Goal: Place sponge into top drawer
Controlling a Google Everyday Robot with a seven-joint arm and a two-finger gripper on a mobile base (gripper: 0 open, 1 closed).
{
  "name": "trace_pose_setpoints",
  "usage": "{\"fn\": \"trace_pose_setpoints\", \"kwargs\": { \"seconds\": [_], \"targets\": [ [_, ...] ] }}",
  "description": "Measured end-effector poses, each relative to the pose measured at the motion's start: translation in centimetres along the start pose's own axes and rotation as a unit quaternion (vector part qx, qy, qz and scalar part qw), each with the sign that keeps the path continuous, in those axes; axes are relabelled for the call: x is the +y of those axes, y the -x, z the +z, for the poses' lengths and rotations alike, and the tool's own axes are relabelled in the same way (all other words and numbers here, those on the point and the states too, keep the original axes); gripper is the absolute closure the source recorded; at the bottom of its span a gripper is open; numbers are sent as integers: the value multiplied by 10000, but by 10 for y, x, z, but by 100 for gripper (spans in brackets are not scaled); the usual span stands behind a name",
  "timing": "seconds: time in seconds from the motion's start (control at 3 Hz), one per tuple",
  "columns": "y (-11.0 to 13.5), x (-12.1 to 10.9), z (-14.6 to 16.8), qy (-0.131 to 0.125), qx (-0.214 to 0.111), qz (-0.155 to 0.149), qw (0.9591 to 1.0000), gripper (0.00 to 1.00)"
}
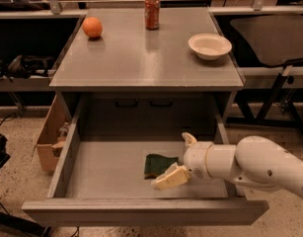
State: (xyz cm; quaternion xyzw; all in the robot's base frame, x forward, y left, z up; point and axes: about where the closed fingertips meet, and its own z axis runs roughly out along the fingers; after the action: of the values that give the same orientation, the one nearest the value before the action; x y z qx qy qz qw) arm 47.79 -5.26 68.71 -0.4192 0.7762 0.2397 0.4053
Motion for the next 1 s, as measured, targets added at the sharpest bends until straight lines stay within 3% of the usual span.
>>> {"fn": "trace_pose_setpoints", "kwargs": {
  "seconds": [0.33, 0.67, 1.0],
  "targets": [
    [19, -17, -43, 12, 228, -408, 9989, 0],
    [46, -26, -107, -43, 582, -943, 9938, 0],
    [67, -10, -156, 47, 1117, -1370, 9842, 0]
  ]
}}
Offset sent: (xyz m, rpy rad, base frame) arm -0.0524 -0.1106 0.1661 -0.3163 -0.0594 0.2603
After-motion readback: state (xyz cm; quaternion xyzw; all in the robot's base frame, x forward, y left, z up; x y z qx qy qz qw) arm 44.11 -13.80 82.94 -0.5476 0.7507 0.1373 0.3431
